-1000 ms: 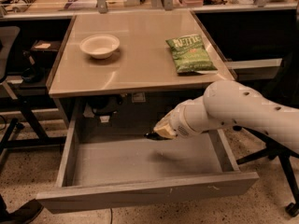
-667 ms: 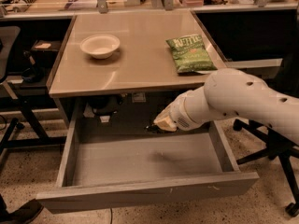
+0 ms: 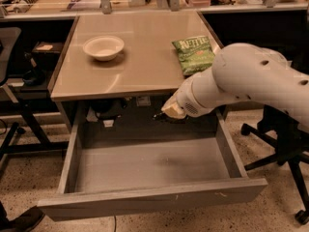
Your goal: Pick rxbar chocolate from top drawer and place on counter
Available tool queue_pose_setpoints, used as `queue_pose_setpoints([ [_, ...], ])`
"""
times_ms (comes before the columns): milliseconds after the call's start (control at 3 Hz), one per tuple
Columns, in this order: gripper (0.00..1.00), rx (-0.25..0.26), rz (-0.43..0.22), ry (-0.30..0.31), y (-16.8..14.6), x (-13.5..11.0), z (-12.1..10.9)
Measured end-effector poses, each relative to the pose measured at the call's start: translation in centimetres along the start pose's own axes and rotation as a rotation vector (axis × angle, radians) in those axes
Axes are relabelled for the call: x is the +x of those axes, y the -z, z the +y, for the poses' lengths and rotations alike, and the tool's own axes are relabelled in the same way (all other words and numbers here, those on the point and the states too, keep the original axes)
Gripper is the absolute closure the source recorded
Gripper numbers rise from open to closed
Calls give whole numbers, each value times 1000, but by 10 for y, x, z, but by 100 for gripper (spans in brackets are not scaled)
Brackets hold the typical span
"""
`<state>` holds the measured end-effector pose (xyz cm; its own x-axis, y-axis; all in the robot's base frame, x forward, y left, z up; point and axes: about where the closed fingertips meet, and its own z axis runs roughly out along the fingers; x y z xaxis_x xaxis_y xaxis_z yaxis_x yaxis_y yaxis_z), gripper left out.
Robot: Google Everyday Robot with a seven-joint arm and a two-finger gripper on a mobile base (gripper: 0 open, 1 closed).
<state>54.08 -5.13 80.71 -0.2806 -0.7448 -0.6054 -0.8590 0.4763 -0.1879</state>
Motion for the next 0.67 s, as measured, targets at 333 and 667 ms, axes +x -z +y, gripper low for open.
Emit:
queue_pose_setpoints([
  [333,100,29,15,21,13,-12,-10],
  [667,100,65,31,57,28,-28,-22],
])
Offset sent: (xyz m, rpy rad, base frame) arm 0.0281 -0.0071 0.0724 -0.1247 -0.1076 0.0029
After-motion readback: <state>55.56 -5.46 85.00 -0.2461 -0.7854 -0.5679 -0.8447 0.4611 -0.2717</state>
